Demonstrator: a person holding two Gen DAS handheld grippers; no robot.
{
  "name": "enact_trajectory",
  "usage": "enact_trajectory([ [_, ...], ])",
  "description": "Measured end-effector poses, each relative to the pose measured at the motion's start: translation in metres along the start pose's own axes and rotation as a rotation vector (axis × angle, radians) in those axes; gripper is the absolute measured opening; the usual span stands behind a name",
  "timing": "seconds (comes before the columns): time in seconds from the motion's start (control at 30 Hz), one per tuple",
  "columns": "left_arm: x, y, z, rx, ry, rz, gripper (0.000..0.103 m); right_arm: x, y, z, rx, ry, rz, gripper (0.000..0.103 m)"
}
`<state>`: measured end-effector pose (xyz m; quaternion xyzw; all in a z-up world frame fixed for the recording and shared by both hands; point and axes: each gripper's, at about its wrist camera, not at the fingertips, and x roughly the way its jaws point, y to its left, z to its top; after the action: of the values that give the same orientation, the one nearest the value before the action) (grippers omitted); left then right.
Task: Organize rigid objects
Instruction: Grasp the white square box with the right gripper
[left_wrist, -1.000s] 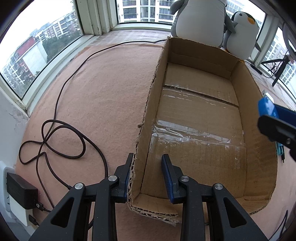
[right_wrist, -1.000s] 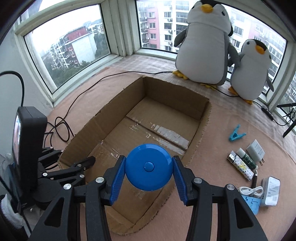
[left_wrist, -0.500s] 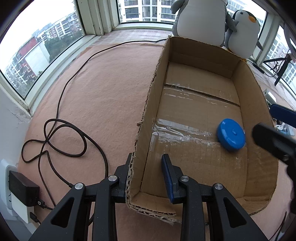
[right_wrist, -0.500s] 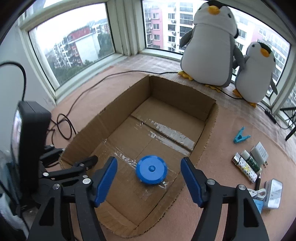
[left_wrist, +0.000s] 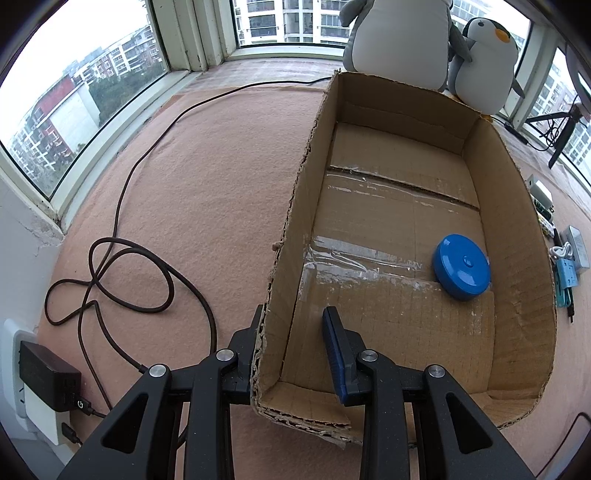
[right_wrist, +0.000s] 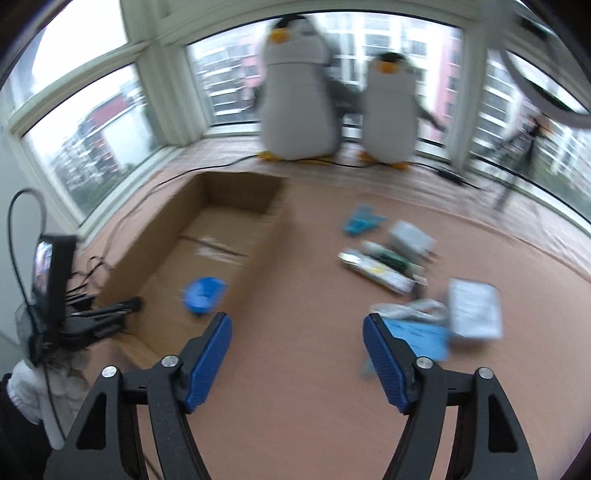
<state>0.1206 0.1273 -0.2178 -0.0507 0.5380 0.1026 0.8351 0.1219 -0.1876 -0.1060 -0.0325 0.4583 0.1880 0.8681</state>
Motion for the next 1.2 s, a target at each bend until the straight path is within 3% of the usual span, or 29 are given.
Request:
enact_trajectory([
  [0.3,-0.001,0.000,0.000,0.003,0.000,0.000,0.032,0.008,-0.112,-0.002,0.157,0.086,-0.211,0.083],
  [0.5,-0.001,0.000,-0.001,0.002,0.000,0.000,0.031,0.043,-0.156,0.006,0.212,0.188,-0.243,0.083],
  [0.83,0.000,0.001,-0.001,-0.010,0.005,-0.003,0.032,0.080,-0.172,0.018,0.226,0.267,-0.187,0.083],
  [1.2,0.000,0.002,0.000,-0.011,0.006,-0.001,0.032,0.101,-0.173,0.021,0.183,0.307,-0.195,0.085],
])
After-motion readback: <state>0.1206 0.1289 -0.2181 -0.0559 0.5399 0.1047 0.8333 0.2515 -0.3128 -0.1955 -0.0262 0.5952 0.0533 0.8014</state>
